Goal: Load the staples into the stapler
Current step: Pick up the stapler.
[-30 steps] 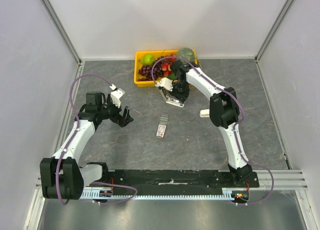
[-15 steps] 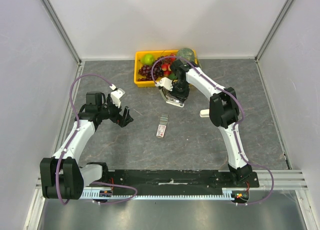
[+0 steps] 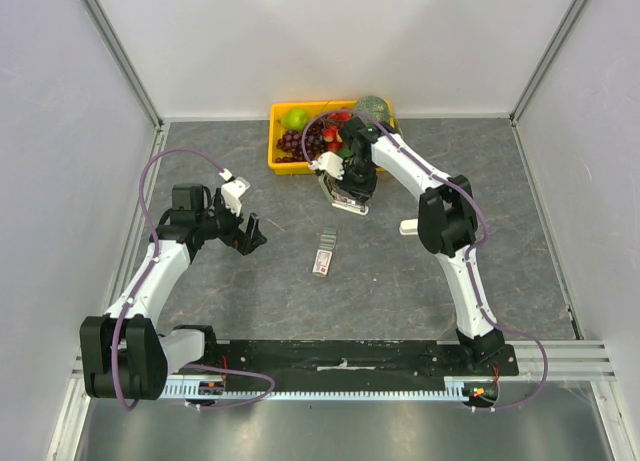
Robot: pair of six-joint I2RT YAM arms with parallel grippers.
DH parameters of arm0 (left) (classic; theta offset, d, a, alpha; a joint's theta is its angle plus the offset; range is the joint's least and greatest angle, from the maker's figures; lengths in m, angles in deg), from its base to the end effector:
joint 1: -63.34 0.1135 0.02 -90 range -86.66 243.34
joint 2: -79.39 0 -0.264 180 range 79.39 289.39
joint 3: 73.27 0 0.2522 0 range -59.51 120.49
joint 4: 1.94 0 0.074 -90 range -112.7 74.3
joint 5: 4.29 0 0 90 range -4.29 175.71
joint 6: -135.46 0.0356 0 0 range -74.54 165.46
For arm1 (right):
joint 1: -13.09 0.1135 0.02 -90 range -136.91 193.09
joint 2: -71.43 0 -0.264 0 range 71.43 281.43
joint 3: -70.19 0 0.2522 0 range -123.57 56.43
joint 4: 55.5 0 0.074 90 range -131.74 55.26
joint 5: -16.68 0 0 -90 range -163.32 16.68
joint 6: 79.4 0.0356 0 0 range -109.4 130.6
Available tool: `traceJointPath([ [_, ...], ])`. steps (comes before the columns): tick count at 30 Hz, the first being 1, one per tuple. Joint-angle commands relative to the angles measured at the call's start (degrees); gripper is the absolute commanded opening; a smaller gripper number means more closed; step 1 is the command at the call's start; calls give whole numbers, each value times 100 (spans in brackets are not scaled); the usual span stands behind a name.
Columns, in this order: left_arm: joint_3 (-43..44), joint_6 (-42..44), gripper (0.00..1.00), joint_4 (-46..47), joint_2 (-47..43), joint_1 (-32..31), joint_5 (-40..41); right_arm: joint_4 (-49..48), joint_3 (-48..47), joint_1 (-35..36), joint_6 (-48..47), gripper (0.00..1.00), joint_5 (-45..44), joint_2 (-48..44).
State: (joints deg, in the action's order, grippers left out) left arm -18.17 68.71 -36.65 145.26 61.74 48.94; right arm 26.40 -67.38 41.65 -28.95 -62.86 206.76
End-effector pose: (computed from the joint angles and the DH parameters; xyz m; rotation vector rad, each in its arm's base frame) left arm 0.2310 -0.0278 0.2342 0.7704 2.0970 -0.5525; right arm 0.4179 0.2348 0.2017 -1.6638 2.4182 0.2420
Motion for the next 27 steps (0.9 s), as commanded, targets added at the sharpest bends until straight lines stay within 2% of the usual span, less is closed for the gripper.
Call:
traceJointPath([
  [1, 93, 5, 99, 47, -4, 29, -190, 50, -214, 18, 88, 27, 44, 108],
  [14, 93, 5, 99, 38, 5, 38, -181, -327, -3, 27, 88, 29, -105, -42],
  [27, 93, -4, 99, 38, -39, 38, -181, -205, -56, -96, 237, 23, 342, 81],
])
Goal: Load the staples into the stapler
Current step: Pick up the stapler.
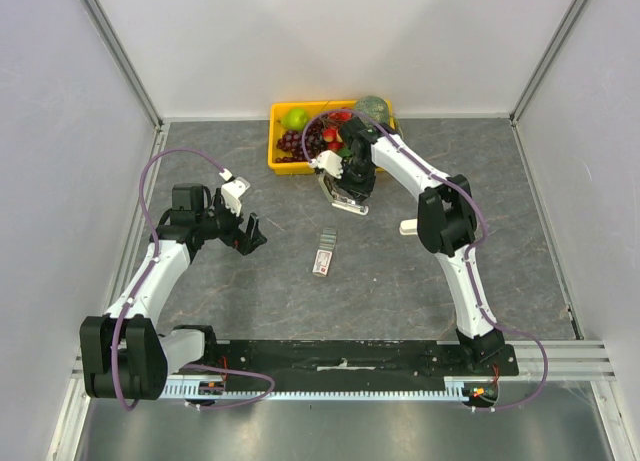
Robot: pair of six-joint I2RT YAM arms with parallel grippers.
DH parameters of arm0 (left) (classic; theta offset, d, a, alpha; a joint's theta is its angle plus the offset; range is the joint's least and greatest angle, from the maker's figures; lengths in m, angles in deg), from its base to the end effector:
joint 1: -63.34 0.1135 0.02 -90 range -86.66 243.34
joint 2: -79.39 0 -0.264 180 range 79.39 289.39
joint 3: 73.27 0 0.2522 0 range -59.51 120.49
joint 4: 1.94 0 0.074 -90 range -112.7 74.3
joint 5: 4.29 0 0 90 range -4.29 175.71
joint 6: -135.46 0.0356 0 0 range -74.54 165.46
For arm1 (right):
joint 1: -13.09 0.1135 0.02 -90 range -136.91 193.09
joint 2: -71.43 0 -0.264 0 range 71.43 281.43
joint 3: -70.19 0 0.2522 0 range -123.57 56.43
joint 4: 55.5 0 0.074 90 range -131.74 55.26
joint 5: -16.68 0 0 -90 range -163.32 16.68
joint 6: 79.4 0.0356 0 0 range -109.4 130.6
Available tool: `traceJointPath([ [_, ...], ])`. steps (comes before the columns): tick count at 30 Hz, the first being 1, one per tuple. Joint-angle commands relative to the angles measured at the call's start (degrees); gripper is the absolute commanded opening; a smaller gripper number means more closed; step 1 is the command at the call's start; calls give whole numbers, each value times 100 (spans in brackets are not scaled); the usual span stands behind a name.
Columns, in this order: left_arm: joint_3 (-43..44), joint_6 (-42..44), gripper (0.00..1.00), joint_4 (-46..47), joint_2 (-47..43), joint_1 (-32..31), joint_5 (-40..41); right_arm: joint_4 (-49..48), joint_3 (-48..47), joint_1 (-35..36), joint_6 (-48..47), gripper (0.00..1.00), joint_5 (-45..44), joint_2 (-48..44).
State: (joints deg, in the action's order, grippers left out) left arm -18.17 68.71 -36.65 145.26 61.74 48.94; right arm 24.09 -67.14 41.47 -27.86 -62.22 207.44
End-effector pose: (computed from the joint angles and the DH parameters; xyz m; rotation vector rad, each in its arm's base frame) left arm 0.2310 -0.0278 0.2342 0.7704 2.0970 -0.5525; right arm 0.4228 0.2362 0.1960 -1.6272 2.4131 0.2554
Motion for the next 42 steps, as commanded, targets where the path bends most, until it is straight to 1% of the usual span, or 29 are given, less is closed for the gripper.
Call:
traceJointPath([
  [1, 93, -4, 99, 47, -39, 38, -181, 36, -80, -87, 128, 22, 323, 22],
  [6, 85, 5, 99, 47, -39, 46, -190, 71, -80, -131, 172, 18, 437, 40],
  [15, 93, -13, 99, 38, -39, 46, -199, 106, -44, -201, 181, 18, 613, 93],
  [18, 85, -13, 99, 38, -39, 46, -199, 124, -27, -219, 181, 20, 745, 93],
  [20, 93, -13, 99, 38, -39, 46, -207, 124, -18, -219, 189, 25, 763, 102],
  [23, 102, -13, 99, 38, -30, 46, -225, 124, -36, -219, 189, 26, 719, 137],
  [28, 102, -13, 99, 38, -30, 46, -216, 124, -9, -219, 189, 25, 701, 181],
  [34, 102, -4, 99, 47, -30, 55, -216, 106, -27, -219, 163, 19, 798, 67],
  [42, 102, -4, 99, 47, -30, 55, -216, 97, -45, -245, 163, 18, 851, -83],
])
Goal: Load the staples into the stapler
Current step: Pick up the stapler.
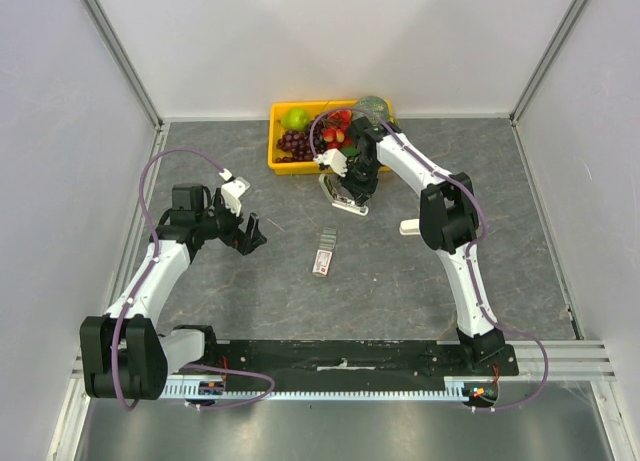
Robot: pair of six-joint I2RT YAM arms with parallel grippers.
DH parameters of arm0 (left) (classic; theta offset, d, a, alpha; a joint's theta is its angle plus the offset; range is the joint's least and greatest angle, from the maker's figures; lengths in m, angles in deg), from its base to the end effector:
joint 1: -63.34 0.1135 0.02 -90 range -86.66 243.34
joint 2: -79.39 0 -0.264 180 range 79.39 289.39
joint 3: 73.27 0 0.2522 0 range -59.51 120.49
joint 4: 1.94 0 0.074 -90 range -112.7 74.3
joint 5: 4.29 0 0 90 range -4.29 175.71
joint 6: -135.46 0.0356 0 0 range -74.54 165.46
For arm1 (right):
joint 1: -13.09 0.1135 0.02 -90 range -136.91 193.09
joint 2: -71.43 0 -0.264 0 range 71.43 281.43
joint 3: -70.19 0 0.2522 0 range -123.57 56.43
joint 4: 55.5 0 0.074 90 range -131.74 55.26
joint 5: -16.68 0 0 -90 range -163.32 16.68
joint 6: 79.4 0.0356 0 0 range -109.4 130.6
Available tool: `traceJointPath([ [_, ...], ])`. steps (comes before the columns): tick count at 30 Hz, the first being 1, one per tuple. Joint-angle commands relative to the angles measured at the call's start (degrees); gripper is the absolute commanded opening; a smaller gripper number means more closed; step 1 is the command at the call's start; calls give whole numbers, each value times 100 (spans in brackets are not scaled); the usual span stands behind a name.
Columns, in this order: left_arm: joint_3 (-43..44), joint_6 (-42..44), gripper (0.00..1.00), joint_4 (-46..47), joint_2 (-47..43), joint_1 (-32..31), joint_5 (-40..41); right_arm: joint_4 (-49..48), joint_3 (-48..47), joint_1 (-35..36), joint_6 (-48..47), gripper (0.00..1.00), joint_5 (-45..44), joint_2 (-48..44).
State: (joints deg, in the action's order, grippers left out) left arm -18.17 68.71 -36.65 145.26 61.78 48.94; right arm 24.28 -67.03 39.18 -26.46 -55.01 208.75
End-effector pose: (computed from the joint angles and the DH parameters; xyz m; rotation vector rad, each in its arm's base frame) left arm 0.2310 -0.0276 0.2342 0.7696 2.0972 -0.5521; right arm 0.4309 0.2234 0.1859 -1.5559 2.4523 0.4413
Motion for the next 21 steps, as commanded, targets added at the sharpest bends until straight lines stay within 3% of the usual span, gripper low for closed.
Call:
traceJointPath([
  [1, 93, -13, 99, 47, -30, 51, -216, 78, -55, -25, 32, 17, 156, -214],
  [21, 93, -4, 99, 38, -30, 60, -207, -1, -161, -280, 383, 20, 630, -240],
])
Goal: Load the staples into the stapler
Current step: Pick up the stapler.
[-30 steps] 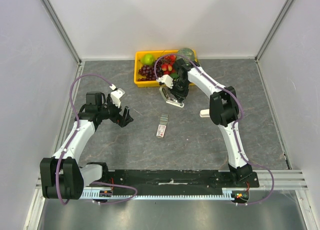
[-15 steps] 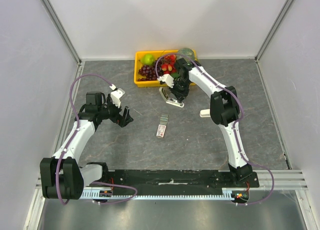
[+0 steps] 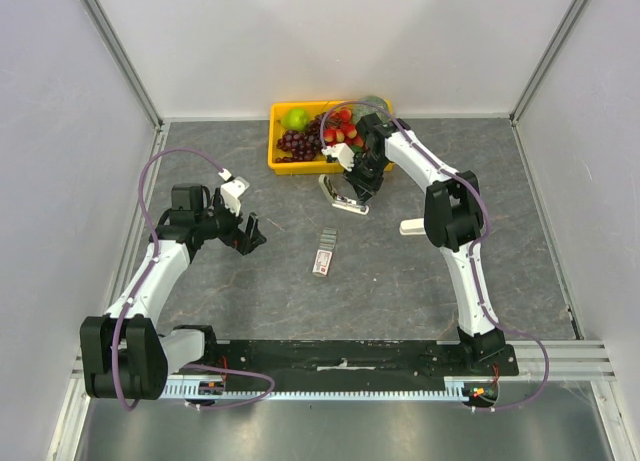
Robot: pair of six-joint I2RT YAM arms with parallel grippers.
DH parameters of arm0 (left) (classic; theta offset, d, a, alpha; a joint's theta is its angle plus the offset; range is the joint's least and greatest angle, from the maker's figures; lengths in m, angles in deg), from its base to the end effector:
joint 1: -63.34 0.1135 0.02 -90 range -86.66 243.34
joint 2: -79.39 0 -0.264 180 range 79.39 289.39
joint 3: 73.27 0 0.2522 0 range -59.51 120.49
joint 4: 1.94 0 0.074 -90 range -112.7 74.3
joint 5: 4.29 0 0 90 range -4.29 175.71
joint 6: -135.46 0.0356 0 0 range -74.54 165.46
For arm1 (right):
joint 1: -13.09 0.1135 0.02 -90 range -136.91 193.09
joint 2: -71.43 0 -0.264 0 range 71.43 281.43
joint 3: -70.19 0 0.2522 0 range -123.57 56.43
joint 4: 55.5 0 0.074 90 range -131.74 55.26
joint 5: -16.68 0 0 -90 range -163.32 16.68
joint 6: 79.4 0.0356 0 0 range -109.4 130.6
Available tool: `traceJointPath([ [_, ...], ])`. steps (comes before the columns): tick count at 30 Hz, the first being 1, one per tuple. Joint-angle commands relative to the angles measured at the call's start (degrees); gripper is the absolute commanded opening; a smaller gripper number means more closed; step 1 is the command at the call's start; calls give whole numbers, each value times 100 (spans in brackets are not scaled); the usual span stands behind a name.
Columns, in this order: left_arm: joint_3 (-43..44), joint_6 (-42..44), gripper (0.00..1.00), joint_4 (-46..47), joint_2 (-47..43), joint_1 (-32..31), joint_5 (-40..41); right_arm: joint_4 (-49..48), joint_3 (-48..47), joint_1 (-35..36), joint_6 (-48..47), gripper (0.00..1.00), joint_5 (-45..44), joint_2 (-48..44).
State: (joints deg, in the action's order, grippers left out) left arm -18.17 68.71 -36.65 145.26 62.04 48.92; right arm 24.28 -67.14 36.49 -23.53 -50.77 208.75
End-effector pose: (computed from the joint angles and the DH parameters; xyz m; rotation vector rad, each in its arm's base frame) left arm 0.2312 -0.0266 0.2342 0.7648 2.0982 -0.5500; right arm 0.4399 0.2052 0.1873 -1.4303 2.4987 0.5473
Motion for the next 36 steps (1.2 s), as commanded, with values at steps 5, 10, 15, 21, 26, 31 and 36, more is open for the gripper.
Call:
traceJointPath([
  [5, 93, -4, 99, 38, -30, 33, -205, -1, -159, -37, 117, 16, 320, -249],
  [10, 93, 5, 99, 38, -30, 33, -205, -19, -176, -63, 126, 14, 365, -276],
  [15, 93, 5, 99, 38, -39, 33, -214, -63, -185, -63, 135, 14, 382, -319],
  [21, 93, -4, 99, 38, -39, 42, -214, -168, -159, -81, 170, 14, 548, -451],
  [26, 93, -4, 99, 38, -48, 42, -214, -238, -133, -116, 275, 15, 540, -425],
  [31, 85, -4, 99, 47, -56, 51, -205, -309, -71, -213, 460, 15, 637, -372],
  [36, 93, -4, 99, 38, -56, 60, -205, -291, 42, -362, 539, 15, 971, -521],
])
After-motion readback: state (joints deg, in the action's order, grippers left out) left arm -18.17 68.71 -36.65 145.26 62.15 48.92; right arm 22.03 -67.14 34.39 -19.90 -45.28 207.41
